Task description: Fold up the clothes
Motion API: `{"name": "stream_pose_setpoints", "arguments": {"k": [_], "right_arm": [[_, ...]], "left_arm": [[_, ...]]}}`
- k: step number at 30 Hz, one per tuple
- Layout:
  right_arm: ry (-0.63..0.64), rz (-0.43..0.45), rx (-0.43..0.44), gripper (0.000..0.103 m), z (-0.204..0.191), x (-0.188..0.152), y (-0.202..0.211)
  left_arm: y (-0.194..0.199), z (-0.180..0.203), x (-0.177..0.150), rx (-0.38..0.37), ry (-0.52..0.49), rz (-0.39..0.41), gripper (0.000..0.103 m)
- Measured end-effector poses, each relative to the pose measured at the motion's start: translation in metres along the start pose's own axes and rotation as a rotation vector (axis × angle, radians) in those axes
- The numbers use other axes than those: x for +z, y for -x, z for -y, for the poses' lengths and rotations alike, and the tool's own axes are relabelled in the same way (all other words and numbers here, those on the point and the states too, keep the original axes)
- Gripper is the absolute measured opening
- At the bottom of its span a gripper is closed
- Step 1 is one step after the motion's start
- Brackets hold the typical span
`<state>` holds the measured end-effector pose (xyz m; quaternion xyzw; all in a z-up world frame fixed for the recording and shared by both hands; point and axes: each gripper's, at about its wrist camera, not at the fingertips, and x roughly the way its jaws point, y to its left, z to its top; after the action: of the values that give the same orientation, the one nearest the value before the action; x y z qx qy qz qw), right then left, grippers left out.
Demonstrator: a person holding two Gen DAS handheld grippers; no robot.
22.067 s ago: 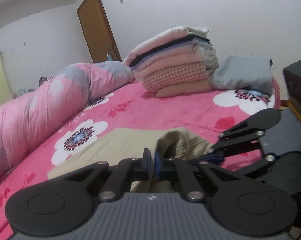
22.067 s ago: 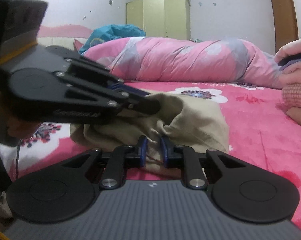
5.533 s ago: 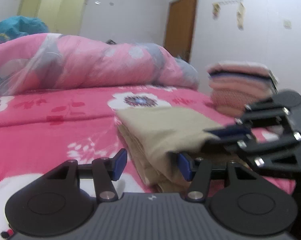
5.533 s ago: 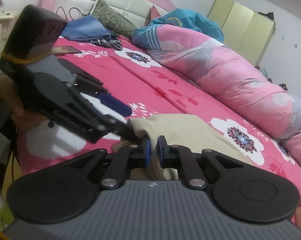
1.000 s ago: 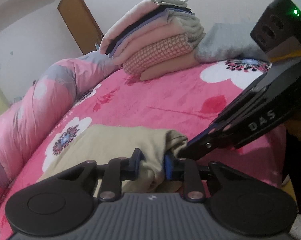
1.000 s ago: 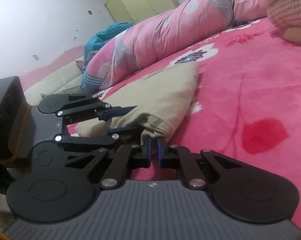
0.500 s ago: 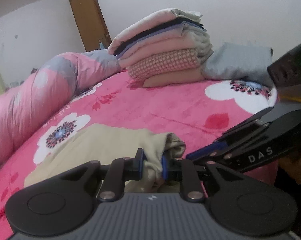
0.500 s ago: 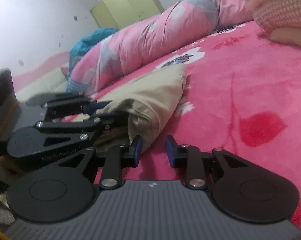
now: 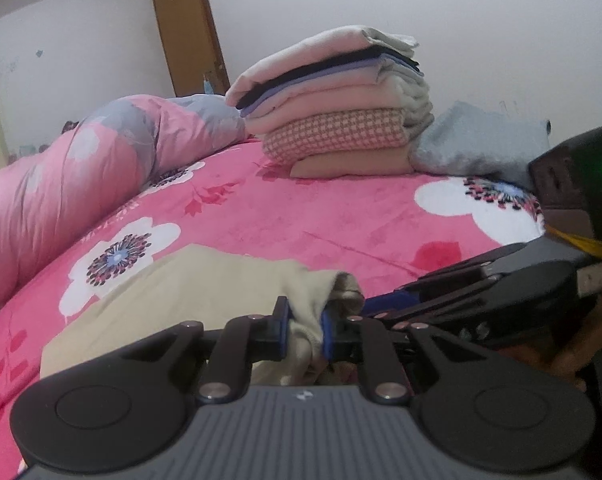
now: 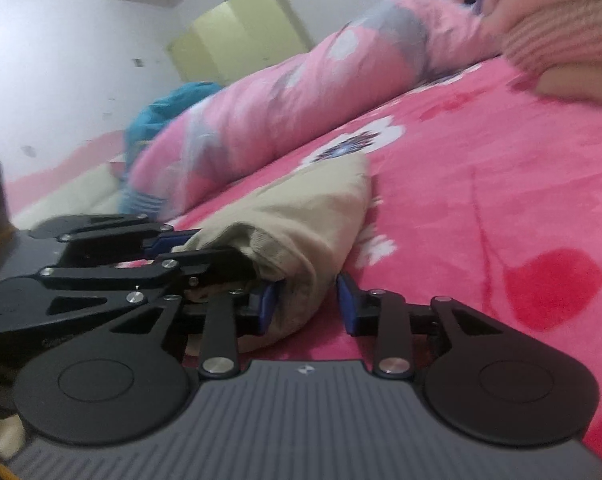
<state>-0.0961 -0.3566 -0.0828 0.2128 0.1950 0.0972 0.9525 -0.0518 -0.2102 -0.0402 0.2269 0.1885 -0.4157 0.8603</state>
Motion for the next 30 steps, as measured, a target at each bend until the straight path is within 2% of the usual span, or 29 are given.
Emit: {"name": "stream_pose_setpoints", "arguments": {"k": [3, 5, 7, 9, 10, 11, 14, 19, 23, 30], "right_arm": [[0.058, 0.025, -0.138, 0.025, -0.017, -0.003, 0.002], [0.118, 0.037, -0.192, 0.025, -0.026, -0.006, 0.001], [0.129, 0.034, -0.188, 0.021, -0.026, -0.009, -0.001], [0.086, 0.025, -0.167, 0.016, -0.019, -0.007, -0.002], [0.066, 0.019, -0.16, 0.014, -0.016, -0.007, -0.001], [0.054, 0.017, -0.152, 0.014, -0.013, -0.006, -0.001], [0.037, 0.019, -0.135, 0.012, -0.01, -0.005, 0.001], [0.028, 0.022, -0.119, 0.011, -0.007, -0.005, 0.003], [0.048, 0.019, -0.111, 0.011, -0.007, -0.006, 0.006], [0.111, -0.016, -0.082, 0.014, -0.002, -0.006, 0.013]], "left_arm": [[0.0, -0.001, -0.002, -0.006, -0.003, -0.002, 0.015], [0.0, -0.002, -0.004, -0.017, -0.006, -0.01, 0.016], [0.002, 0.001, -0.005, -0.017, -0.029, -0.012, 0.018], [0.006, 0.003, -0.005, -0.034, -0.041, -0.003, 0.024], [0.009, 0.003, -0.006, -0.037, -0.049, 0.003, 0.029], [0.013, 0.004, -0.006, -0.038, -0.058, 0.01, 0.033], [0.017, 0.01, -0.009, -0.026, -0.104, 0.016, 0.038], [0.001, 0.028, -0.019, 0.087, -0.245, -0.019, 0.042], [-0.013, 0.027, -0.02, 0.137, -0.233, -0.038, 0.043], [-0.03, 0.049, -0.027, 0.241, -0.365, -0.025, 0.043]]}}
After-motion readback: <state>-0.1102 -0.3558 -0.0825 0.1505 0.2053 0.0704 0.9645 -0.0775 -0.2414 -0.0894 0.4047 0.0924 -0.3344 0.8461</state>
